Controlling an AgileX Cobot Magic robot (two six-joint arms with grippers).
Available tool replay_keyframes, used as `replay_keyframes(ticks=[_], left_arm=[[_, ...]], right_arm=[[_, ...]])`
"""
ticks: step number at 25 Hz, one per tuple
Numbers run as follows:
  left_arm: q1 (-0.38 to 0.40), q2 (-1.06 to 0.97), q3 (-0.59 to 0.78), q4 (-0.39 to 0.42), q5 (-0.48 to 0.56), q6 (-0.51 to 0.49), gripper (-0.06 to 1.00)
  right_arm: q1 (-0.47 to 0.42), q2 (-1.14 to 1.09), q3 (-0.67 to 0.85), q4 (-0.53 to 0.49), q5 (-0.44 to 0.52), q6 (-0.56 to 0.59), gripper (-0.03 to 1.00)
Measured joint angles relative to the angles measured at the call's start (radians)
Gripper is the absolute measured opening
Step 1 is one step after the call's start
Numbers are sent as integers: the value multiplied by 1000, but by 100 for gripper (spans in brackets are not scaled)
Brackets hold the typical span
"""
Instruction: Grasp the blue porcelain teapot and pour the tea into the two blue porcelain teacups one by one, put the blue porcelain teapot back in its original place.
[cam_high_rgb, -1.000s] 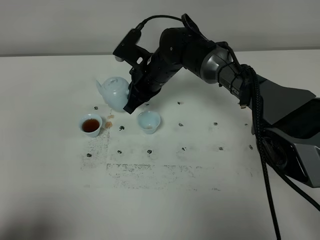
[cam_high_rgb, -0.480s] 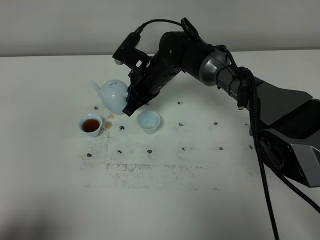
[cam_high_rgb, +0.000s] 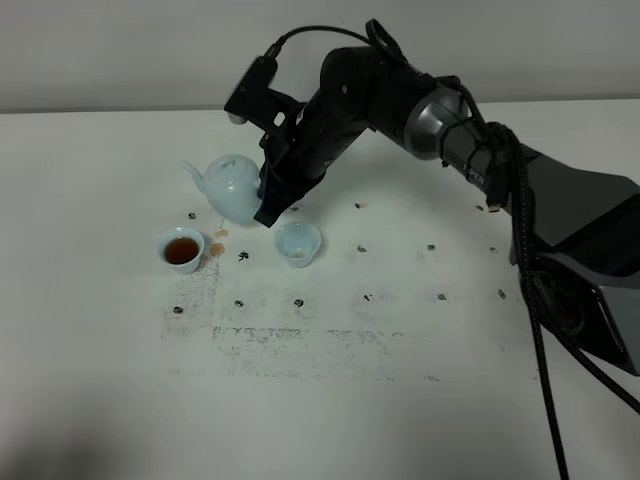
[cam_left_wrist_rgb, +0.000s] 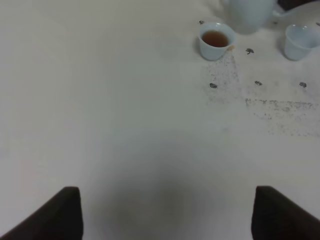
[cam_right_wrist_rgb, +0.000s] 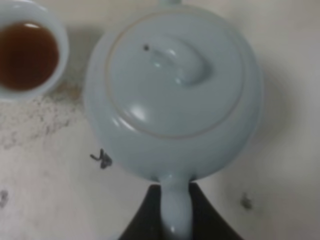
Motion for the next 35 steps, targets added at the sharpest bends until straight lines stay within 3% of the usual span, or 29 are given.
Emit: replay_keyframes(ticks=[5,9,15,25,35], left_arm=[[0,0,0,0,0,0,66],[0,0,0,0,0,0,66],[0,0,0,0,0,0,66],[0,0,0,0,0,0,66],[0,0,0,0,0,0,66]], right_arm=[[-13,-119,-4,-45,113,-56,3],[-61,-158,-6,55,237,-166,3],[-149,-204,44,104,238,-276,3],[-238,-343,343,81,246,-562,3],[-240,-343,351,9,242,-579,3]])
